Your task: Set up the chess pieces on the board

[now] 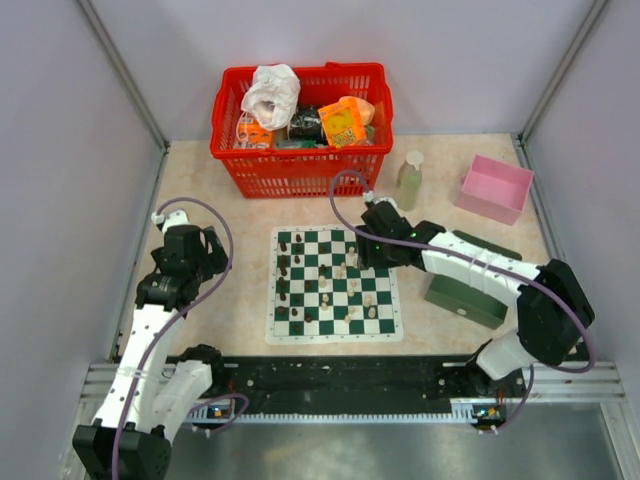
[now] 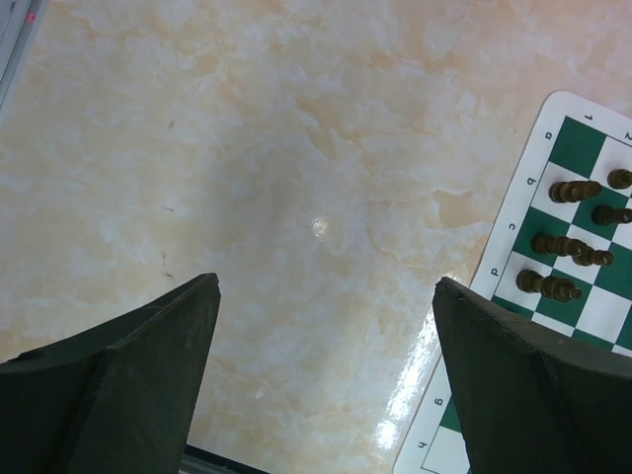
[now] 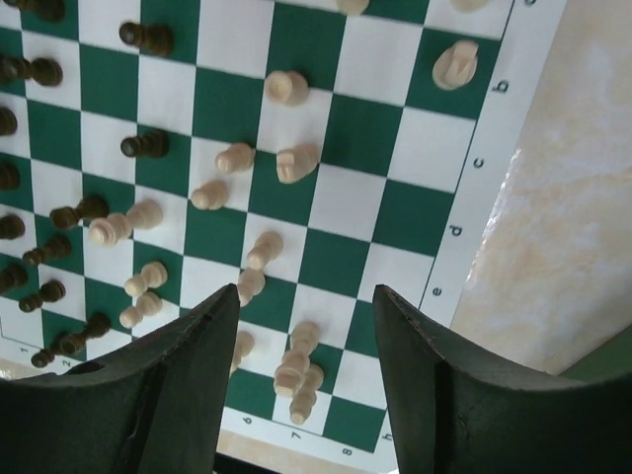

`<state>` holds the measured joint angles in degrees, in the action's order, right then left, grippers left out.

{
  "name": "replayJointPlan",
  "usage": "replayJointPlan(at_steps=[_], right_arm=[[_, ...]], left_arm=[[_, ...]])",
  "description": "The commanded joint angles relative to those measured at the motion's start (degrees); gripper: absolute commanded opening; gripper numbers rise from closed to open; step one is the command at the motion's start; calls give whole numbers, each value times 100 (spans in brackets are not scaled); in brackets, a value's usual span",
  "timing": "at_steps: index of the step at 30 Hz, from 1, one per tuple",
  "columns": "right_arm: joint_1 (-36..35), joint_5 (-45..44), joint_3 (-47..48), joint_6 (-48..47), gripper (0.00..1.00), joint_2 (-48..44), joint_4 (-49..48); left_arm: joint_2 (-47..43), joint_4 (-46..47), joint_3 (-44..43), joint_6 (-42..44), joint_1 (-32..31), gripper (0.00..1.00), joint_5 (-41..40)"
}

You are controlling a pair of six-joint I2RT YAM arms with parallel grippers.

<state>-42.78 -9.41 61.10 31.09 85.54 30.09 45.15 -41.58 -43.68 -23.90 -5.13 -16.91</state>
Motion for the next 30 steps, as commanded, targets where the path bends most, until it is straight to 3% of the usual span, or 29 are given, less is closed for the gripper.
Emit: replayJointPlan(at_steps=[1, 15, 30], right_arm=[[-221, 115, -186, 353, 57, -371, 173], [-845, 387, -1065, 916, 57, -1390, 612], [-1223, 247, -1153, 925, 46, -644, 454]], left_arm=[[47, 203, 9, -9, -6, 94, 65], [100, 212, 9, -9, -6, 94, 56], [73, 212, 9, -9, -6, 94, 73]])
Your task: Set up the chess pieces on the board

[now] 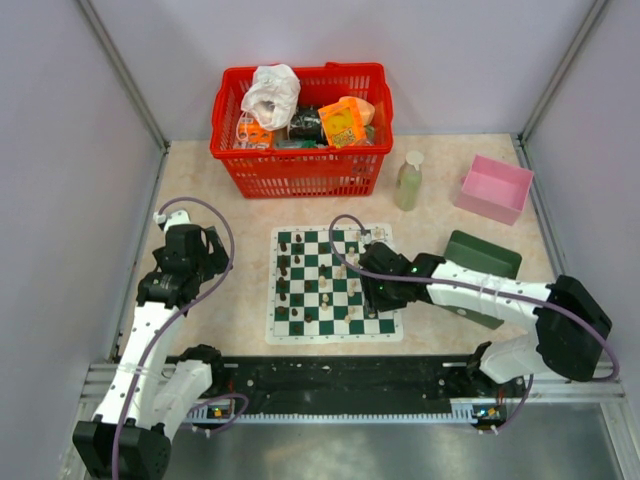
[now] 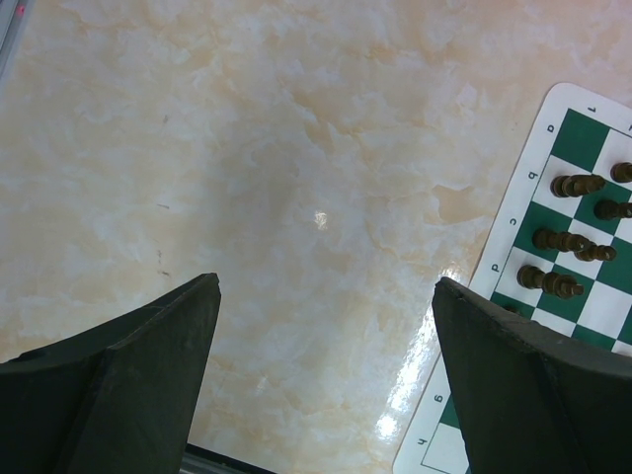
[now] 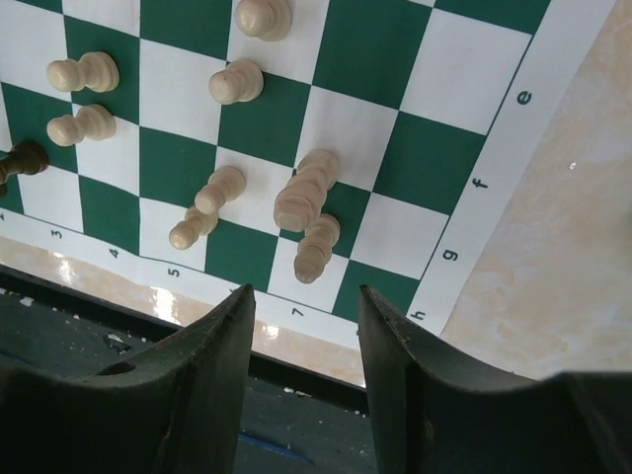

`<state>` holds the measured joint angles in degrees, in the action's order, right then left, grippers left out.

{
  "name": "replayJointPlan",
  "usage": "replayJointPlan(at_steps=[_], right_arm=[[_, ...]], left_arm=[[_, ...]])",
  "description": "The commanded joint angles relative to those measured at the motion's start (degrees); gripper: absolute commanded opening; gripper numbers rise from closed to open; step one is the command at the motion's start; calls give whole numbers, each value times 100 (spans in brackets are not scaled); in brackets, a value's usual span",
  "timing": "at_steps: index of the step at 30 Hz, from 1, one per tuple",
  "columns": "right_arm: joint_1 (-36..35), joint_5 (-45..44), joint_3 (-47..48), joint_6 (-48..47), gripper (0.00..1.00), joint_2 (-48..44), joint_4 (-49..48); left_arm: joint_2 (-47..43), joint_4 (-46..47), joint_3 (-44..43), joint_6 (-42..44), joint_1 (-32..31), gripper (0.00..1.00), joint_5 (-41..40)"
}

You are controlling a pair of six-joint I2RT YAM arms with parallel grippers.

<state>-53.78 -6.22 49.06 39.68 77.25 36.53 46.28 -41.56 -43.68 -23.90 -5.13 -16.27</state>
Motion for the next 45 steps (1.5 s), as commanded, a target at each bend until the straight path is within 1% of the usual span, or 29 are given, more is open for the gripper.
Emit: replayJointPlan(at_steps=[1, 6, 17, 21, 23, 29, 30, 31, 32, 38, 45], right_arm=[[-141, -81, 69, 57, 45, 237, -199], [-150, -248, 130, -13, 38, 466, -252], [-151, -257, 113, -66, 35, 624, -515], [-150, -204, 113, -48, 33, 677, -542], [-150, -187, 104, -57, 29, 668, -533], [-150, -195, 95, -75, 26, 598, -454], [-159, -213, 104, -83, 25, 589, -445], [-151, -213, 104, -101, 19, 598, -445], [-159, -239, 121, -92, 17, 607, -419], [-151, -257, 306, -188, 15, 546, -182], [-151, -388, 605, -364, 15, 54, 494]], left_arm=[[-49, 210, 17, -1, -6, 94, 10], [-58, 201, 17, -9, -6, 93, -8], [-49, 201, 18, -9, -6, 94, -8], [-40, 201, 18, -18, -6, 93, -7], [-40, 201, 9, -9, -6, 94, -8], [-40, 201, 18, -9, -6, 94, -16], [-32, 201, 18, -9, -6, 94, -8], [-23, 201, 18, -9, -6, 94, -8], [-31, 201, 18, -18, -6, 94, -8], [-31, 210, 18, -9, -6, 93, 10], [-31, 210, 18, -9, -6, 93, 10]])
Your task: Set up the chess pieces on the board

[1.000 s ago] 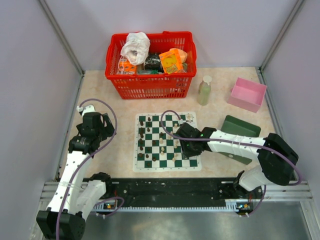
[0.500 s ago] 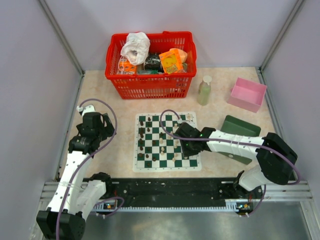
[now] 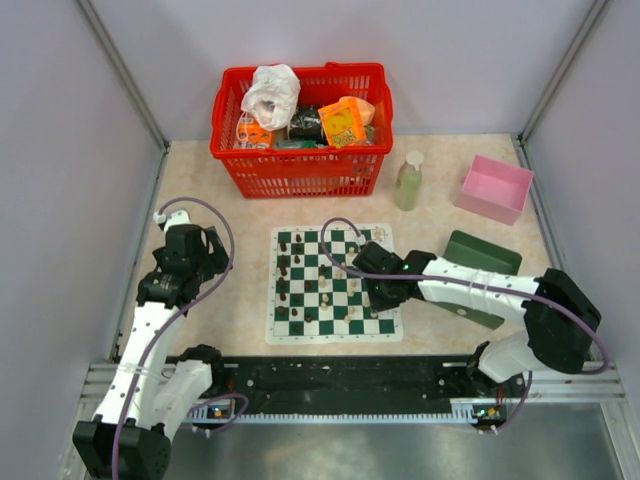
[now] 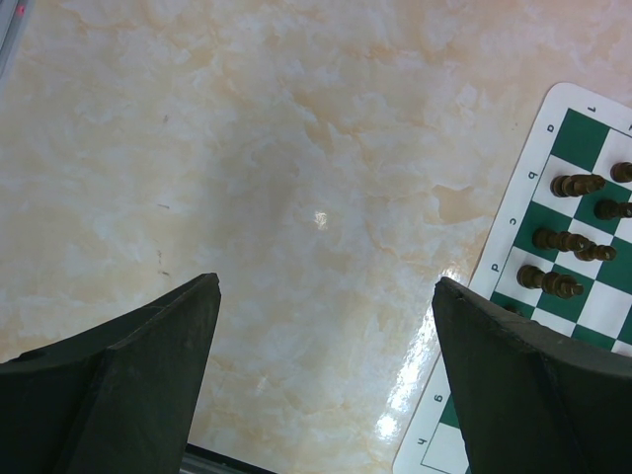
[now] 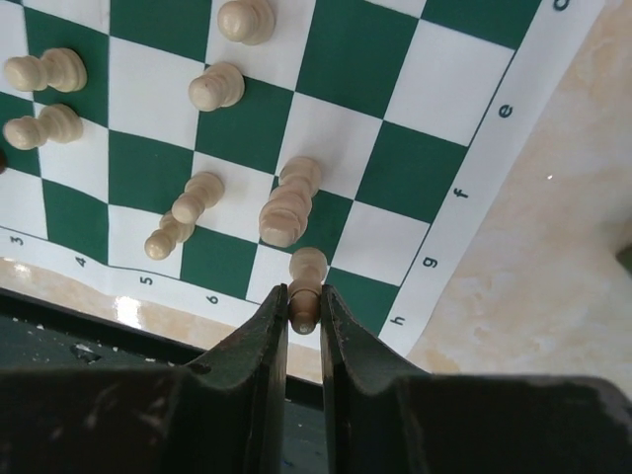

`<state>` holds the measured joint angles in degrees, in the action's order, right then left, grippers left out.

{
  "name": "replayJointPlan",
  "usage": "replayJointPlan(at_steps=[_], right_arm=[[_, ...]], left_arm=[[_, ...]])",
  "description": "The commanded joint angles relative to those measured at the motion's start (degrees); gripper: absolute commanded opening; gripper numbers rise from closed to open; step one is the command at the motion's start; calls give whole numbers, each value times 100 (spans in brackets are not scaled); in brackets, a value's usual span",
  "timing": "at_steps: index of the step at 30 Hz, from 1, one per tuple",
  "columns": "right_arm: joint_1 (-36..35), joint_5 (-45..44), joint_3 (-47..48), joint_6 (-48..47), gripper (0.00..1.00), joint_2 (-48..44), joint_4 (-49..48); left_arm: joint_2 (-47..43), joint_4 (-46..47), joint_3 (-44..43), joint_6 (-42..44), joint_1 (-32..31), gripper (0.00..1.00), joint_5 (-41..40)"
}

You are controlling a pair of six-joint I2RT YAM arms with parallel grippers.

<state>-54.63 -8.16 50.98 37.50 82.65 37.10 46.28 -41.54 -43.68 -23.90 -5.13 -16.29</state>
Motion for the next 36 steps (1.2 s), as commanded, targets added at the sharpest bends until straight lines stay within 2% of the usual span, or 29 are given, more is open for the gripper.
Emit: replayJointPlan(at_steps=[1, 9, 18, 25, 36], right_arm=[[-65, -247, 456, -163, 14, -548, 490], [294, -783, 957, -366, 15, -619, 676], [910, -625, 887, -568, 14, -408, 79], [1437, -862, 1098, -796, 15, 189, -326], [1842, -449, 1344, -972, 14, 1112, -1108]], left_arm=[[-32, 208, 9, -1, -6, 93, 12], [-40, 199, 17, -9, -6, 93, 30], [-75, 208, 26, -18, -6, 93, 56], [-67, 216, 26, -1, -6, 93, 91], [-102, 216, 26, -1, -6, 93, 74]])
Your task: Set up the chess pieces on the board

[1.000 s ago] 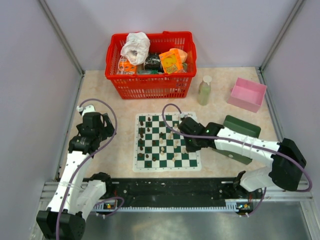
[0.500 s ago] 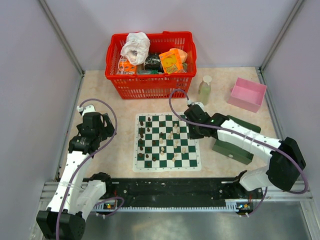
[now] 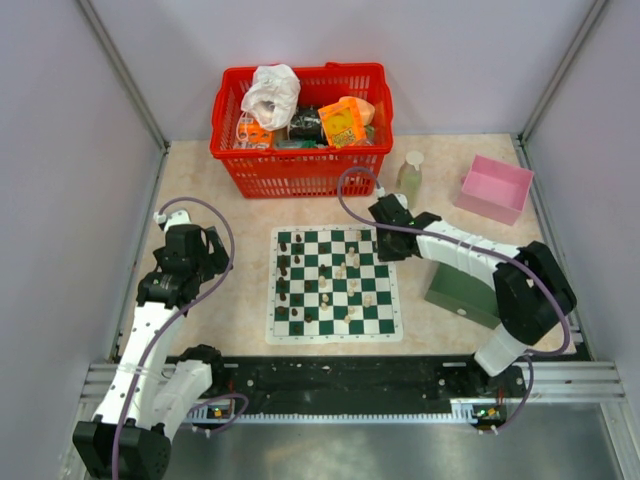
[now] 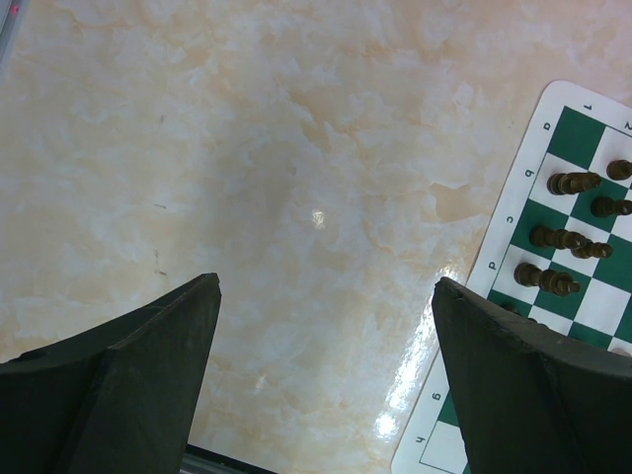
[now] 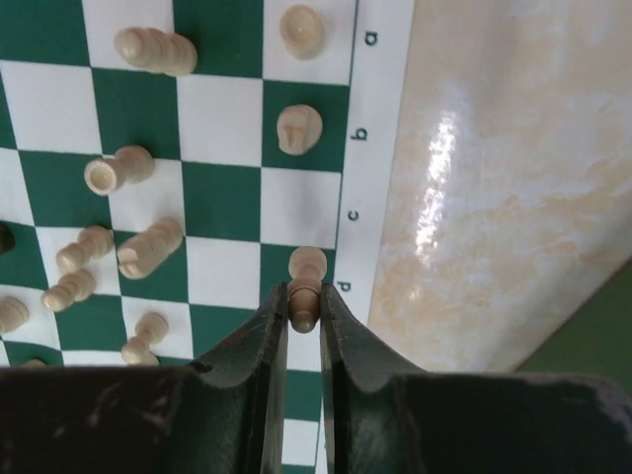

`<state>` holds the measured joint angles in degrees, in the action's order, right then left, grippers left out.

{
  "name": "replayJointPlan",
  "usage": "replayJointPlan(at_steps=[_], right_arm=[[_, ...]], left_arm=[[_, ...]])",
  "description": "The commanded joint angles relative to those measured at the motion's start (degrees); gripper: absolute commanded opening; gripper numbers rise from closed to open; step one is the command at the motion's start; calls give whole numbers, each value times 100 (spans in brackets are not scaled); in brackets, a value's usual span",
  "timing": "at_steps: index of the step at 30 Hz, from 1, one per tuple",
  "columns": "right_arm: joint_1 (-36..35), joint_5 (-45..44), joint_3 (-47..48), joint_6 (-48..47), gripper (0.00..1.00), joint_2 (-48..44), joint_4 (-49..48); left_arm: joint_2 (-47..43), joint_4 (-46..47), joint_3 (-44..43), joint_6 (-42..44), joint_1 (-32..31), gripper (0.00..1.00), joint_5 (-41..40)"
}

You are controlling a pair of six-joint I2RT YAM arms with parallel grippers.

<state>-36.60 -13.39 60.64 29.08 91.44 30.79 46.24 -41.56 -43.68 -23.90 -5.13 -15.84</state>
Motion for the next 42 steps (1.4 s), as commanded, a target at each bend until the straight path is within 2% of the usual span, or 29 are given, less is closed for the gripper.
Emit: replayJointPlan(at_steps=[1, 9, 42], right_arm=[[48, 56, 404, -122, 14, 295, -512], [83, -129, 545, -245, 15, 647, -609], [118, 46, 765, -465, 16, 673, -240]], left_arm=[[-106, 219, 26, -1, -6, 93, 19], [-97, 210, 26, -9, -6, 93, 10], [-80, 227, 26, -9, -6, 93, 2]])
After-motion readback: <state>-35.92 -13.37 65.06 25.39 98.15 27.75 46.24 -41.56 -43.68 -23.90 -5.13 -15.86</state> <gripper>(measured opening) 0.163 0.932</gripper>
